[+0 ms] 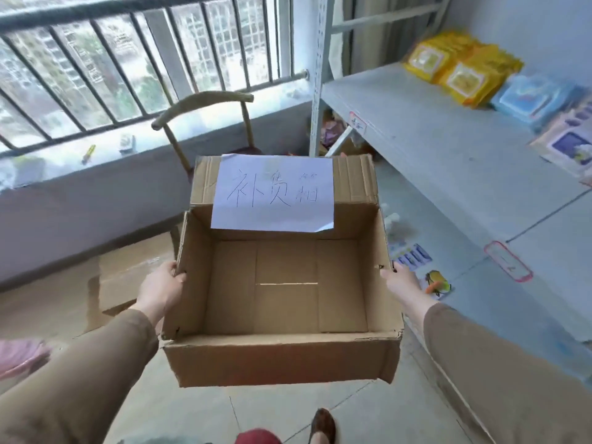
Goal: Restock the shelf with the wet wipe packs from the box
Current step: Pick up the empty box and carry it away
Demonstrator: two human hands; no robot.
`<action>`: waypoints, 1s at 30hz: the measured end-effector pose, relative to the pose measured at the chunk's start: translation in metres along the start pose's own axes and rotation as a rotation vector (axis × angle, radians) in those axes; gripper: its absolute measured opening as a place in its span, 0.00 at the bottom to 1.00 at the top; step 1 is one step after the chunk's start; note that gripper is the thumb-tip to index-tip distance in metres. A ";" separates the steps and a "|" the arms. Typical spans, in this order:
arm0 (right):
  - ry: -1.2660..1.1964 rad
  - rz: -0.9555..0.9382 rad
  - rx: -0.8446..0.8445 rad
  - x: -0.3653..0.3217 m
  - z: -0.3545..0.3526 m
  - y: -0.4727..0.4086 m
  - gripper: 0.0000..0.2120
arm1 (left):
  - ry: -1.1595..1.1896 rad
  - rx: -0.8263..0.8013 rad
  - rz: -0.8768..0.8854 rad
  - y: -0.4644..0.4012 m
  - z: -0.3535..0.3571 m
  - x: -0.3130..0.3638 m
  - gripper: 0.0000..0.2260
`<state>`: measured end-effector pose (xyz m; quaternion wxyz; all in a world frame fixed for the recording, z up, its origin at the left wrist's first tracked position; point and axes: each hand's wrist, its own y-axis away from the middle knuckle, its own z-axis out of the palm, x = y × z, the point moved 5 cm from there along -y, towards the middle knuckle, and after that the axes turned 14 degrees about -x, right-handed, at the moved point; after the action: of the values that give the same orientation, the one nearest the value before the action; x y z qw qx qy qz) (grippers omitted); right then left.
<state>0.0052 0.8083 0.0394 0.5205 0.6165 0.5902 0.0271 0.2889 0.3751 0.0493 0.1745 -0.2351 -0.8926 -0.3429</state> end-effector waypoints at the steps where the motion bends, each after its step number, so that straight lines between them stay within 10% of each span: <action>1: 0.013 -0.019 -0.017 -0.025 0.003 -0.016 0.26 | 0.018 0.015 -0.007 -0.011 -0.012 -0.001 0.15; 15: -0.029 -0.165 -0.023 -0.314 0.059 -0.224 0.22 | 0.120 0.079 -0.087 -0.238 -0.149 0.009 0.07; 30: -0.107 -0.139 -0.067 -0.452 0.091 -0.435 0.21 | 0.231 0.076 -0.165 -0.442 -0.180 0.045 0.04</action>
<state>-0.3771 0.3072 -0.0324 0.5722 0.5566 0.6019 -0.0223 0.0399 -0.0257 -0.0369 0.2563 -0.1132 -0.8951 -0.3469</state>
